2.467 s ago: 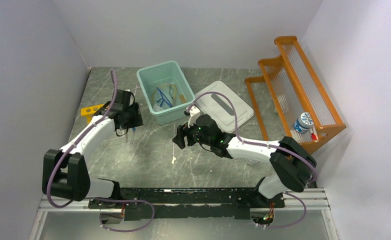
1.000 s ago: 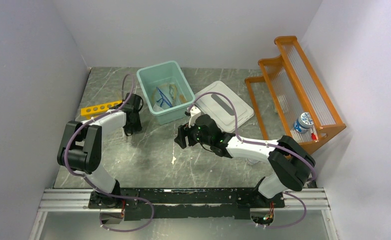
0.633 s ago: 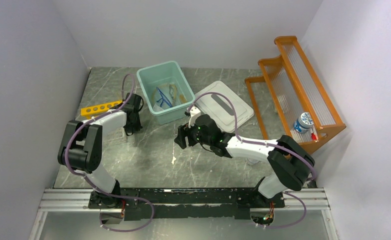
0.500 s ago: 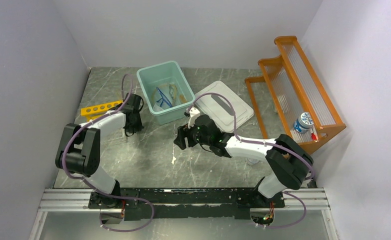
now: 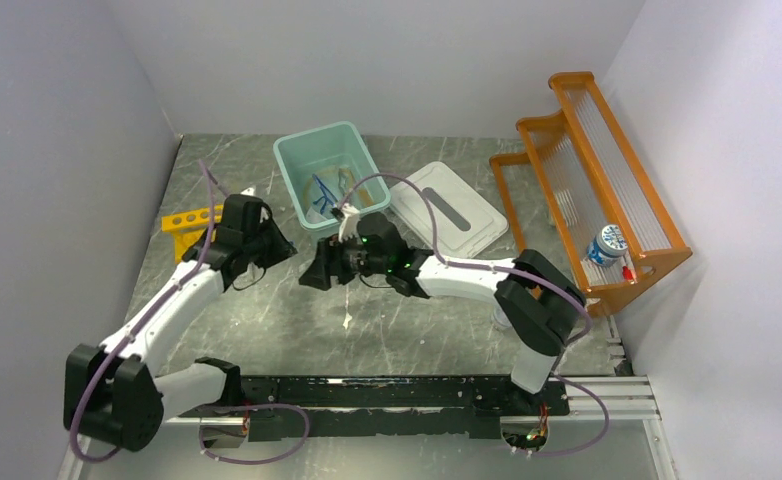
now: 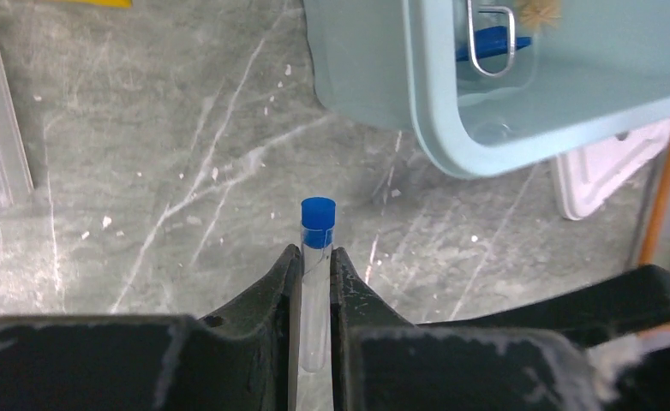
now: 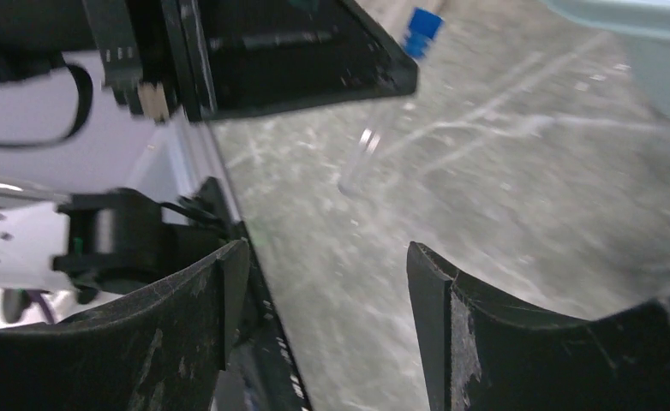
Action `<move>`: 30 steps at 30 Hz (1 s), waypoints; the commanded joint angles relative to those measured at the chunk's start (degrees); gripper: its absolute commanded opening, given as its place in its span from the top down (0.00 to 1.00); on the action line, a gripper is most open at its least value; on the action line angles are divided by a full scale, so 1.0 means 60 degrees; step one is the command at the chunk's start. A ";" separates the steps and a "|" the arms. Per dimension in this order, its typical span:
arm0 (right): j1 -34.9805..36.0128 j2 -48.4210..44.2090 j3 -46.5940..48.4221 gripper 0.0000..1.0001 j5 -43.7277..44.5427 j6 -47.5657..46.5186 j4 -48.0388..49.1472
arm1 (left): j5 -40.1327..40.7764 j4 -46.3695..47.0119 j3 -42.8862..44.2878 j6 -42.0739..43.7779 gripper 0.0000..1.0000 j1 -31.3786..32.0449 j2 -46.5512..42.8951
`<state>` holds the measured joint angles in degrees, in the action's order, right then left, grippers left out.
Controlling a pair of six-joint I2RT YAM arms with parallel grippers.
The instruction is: Organize the chemistry lab equipment
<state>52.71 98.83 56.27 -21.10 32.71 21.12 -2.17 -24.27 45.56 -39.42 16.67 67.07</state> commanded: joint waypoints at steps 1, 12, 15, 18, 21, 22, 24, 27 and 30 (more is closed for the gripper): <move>0.0427 0.0660 0.0882 0.29 -0.0151 0.1561 -0.0043 | -0.0280 -0.0321 -0.0318 -0.0897 0.85 0.0064 -0.1127; 0.0722 0.1402 0.1647 0.48 0.0117 0.2926 0.0373 | -0.0143 -0.0903 -0.0518 -0.1306 0.85 0.0054 -0.2425; 0.0722 0.1389 0.1598 0.52 0.0212 0.2984 0.0626 | -0.0172 -0.1005 -0.0507 -0.1325 0.85 0.0055 -0.2515; 0.0722 0.1449 0.1590 0.56 0.0351 0.3000 0.0733 | -0.0246 -0.1069 -0.0489 -0.1374 0.85 0.0058 -0.2575; 0.0722 0.1537 0.1689 0.62 0.0420 0.2932 0.0751 | -0.0267 -0.1113 -0.0462 -0.1419 0.84 0.0057 -0.2657; 0.0715 0.1549 0.1717 0.65 0.0464 0.2908 0.0761 | -0.0255 -0.1111 -0.0460 -0.1434 0.84 0.0061 -0.2677; 0.0707 0.1536 0.1728 0.73 0.0572 0.2866 0.0779 | -0.0256 -0.1125 -0.0438 -0.1432 0.84 0.0058 -0.2707; 0.0688 0.1449 0.1664 0.82 0.0668 0.2678 0.0849 | -0.0483 -0.1010 -0.0355 -0.1287 0.83 0.0053 -0.2698; 0.0694 0.1281 0.1393 0.86 0.0617 0.2165 0.1147 | -0.0744 -0.1276 0.0183 -0.0840 0.65 0.0050 -0.2343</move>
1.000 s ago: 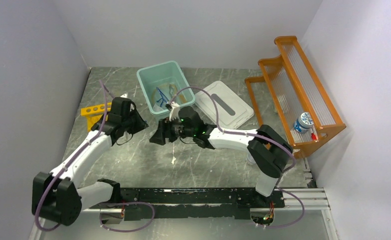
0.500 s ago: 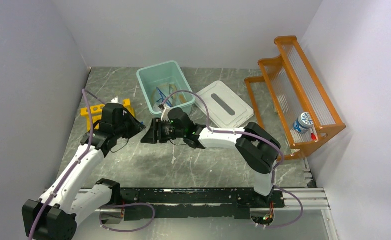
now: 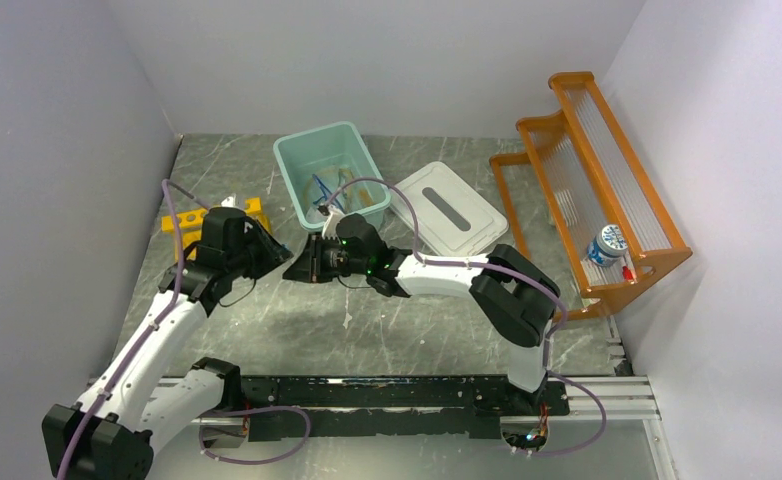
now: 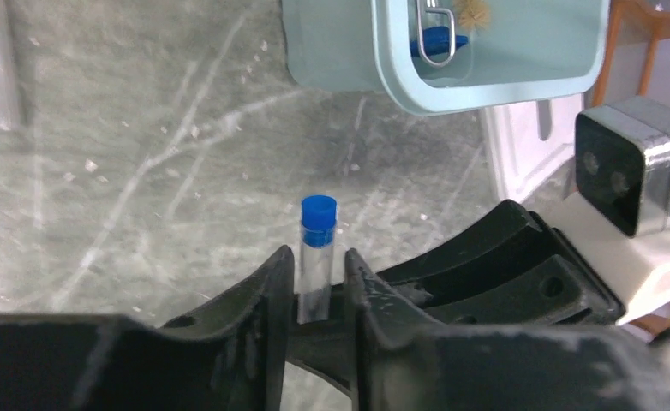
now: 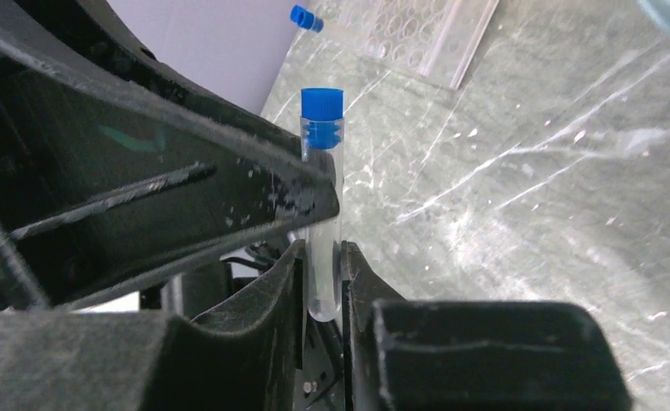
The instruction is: Organize the chemistry lab equipment
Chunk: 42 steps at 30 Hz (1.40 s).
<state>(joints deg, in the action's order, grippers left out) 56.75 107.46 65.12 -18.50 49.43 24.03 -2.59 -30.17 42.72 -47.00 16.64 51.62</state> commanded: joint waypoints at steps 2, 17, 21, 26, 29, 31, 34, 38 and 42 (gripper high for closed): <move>0.0019 -0.0409 -0.0460 0.87 0.0245 -0.1422 0.0778 | -0.0839 -0.0859 0.1290 0.0973 0.52 0.0053 0.0648; 0.0048 -0.2238 -0.2568 0.86 0.0260 -0.6511 0.1207 | -0.3920 -0.2844 0.3104 0.3440 0.29 -0.0020 0.2104; 0.0048 -0.2451 -0.2678 0.85 0.0181 -0.6922 0.1431 | -0.4424 -0.2748 0.2853 0.3501 0.34 -0.0020 0.2013; 0.0048 -0.2705 -0.2885 0.85 0.0333 -0.7180 0.1535 | -0.5358 -0.2518 0.2855 0.3322 0.52 -0.0020 0.2028; 0.0048 -0.2771 -0.3006 0.85 0.0306 -0.7389 0.1575 | -0.5211 -0.2649 0.2919 0.3408 0.54 -0.0022 0.2047; 0.0048 -0.2802 -0.3064 0.85 0.0207 -0.7496 0.1604 | -0.5168 -0.2666 0.2883 0.3432 0.56 -0.0020 0.2072; 0.0048 -0.2909 -0.3160 0.84 0.0094 -0.7592 0.1641 | -0.4709 -0.2782 0.2990 0.3436 0.61 -0.0034 0.2105; 0.0041 -0.2946 -0.3188 0.84 -0.0038 -0.7742 0.1580 | -0.4571 -0.2553 0.3009 0.3188 0.64 -0.0075 0.2120; 0.0048 -0.2983 -0.3231 0.85 -0.0126 -0.7790 0.1606 | -0.4565 -0.2498 0.3046 0.3107 0.54 -0.0079 0.2199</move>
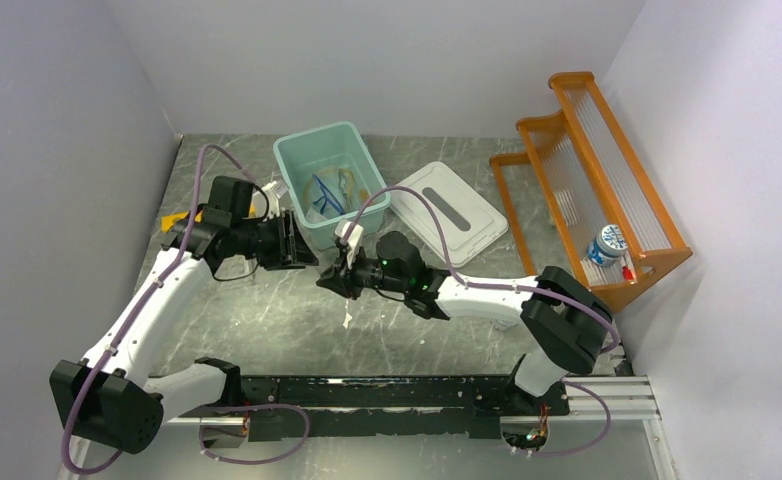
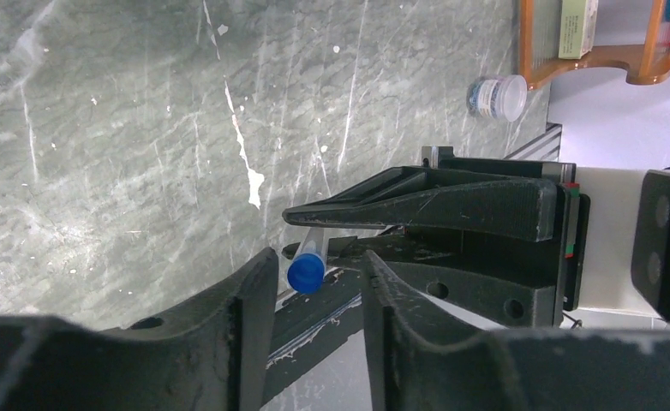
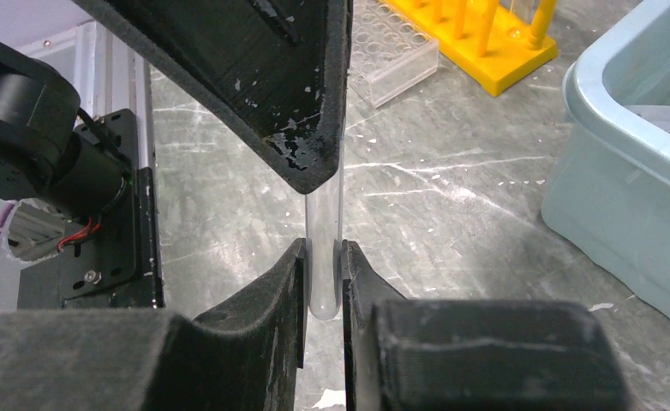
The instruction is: Organize the chemistry lab equipment
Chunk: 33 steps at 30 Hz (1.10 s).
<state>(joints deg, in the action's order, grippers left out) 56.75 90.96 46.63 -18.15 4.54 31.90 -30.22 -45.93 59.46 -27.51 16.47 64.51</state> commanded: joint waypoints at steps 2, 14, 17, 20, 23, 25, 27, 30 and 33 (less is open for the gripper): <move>0.0045 -0.0233 -0.0161 0.85 -0.0208 -0.0305 0.0328 | 0.0070 0.0149 0.0230 -0.0182 0.51 -0.0064 0.0053; 0.0048 -0.0182 -0.0139 0.84 -0.0167 -0.0274 0.0346 | -0.0117 0.0366 -0.0003 -0.0362 0.84 -0.0300 -0.0062; 0.0045 -0.0125 -0.0024 0.78 -0.0069 -0.0168 0.0189 | -0.0018 0.0303 -0.0034 -0.0286 0.87 -0.0309 -0.0074; 0.0034 -0.0043 0.0155 0.51 0.0280 0.0228 -0.0116 | 0.0490 0.0152 0.0182 -0.0151 0.88 -0.0313 -0.0116; 0.0034 -0.0272 -0.0118 0.31 0.0662 0.0549 0.0192 | 0.2344 -0.0125 0.0488 -0.0049 0.86 -0.0313 -0.0365; 0.0019 -0.0480 -0.0265 0.27 0.0916 0.0798 0.0331 | 0.4028 -0.0301 0.0572 -0.0065 0.85 -0.0313 -0.0625; -0.0016 -0.0635 -0.0333 0.26 0.1234 0.1131 0.0267 | 0.5590 -0.0284 0.0446 -0.0147 0.84 -0.0326 -0.0919; -0.0100 -0.0775 -0.0477 0.26 0.1482 0.1614 0.0204 | 0.7490 -0.0077 -0.0096 -0.0405 0.83 -0.0324 -0.1244; -0.0127 -0.0921 -0.0675 0.27 0.1326 0.1976 0.0113 | 0.8813 0.0402 -0.0731 -0.0718 0.83 -0.0321 -0.1454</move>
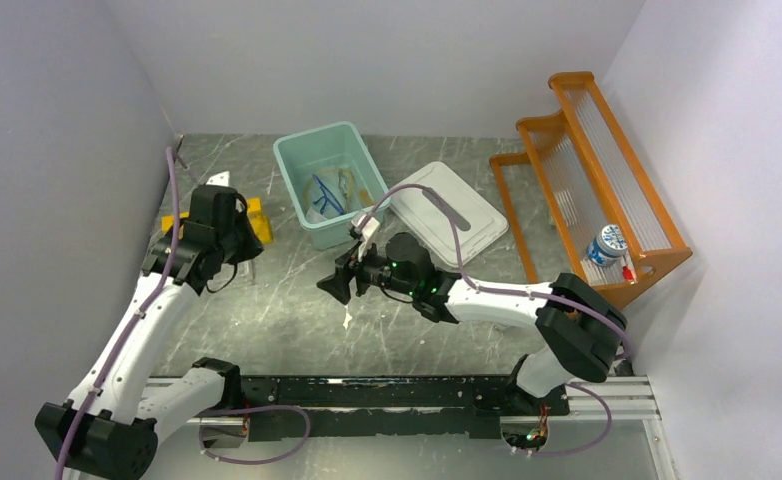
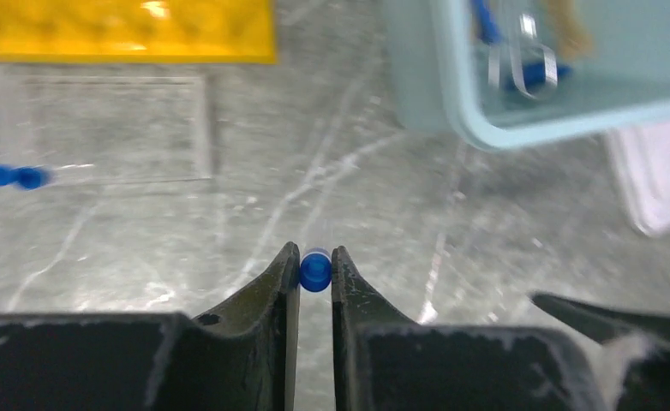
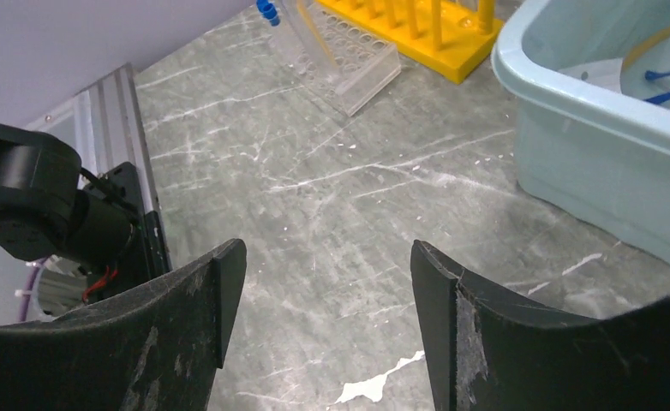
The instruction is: Organize the chemistry lab equipment
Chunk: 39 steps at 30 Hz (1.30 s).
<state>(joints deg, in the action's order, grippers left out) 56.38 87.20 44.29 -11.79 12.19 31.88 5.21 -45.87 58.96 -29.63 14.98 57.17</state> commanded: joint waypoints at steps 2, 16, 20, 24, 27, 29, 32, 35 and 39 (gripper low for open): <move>-0.0070 -0.0393 -0.0485 0.27 0.0234 0.0870 0.0030 | 0.3641 0.0554 -0.0910 -0.0457 0.84 -0.0066 -0.0303; -0.0311 -0.0427 -0.0815 0.28 0.0564 0.1103 -0.0439 | 0.4772 0.1822 -0.1631 -0.0370 0.83 -0.0849 0.0980; -0.0351 -0.0278 -0.0805 0.28 0.0537 0.1129 -0.0391 | 0.4148 0.1939 -0.1730 -0.0236 0.83 -0.1572 0.1129; -0.0409 -0.0131 -0.0811 0.29 0.0579 0.1124 -0.0332 | 0.4129 0.1873 -0.1953 -0.0202 0.83 -0.1717 0.1005; -0.0432 -0.0049 -0.0843 0.29 0.0521 0.1161 -0.0235 | 0.4080 0.1926 -0.2128 -0.0191 0.83 -0.1864 0.0990; -0.0432 -0.0018 -0.0860 0.29 0.0494 0.1173 -0.0223 | 0.3966 0.2030 -0.2192 -0.0186 0.83 -0.1982 0.1047; -0.0446 0.0009 -0.0889 0.29 0.0587 0.1112 -0.0229 | 0.4004 0.1904 -0.2151 -0.0220 0.84 -0.2028 0.1259; -0.0455 0.0089 -0.0907 0.29 0.0619 0.1092 -0.0188 | 0.4070 0.1933 -0.2176 -0.0241 0.84 -0.2061 0.1304; -0.0443 0.0150 -0.0915 0.29 0.0560 0.1107 -0.0143 | 0.4118 0.1968 -0.2167 -0.0269 0.85 -0.2141 0.1350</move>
<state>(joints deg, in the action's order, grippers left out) 53.95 87.29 39.51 -8.95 19.07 29.21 29.89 -35.57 46.06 -31.29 3.05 64.90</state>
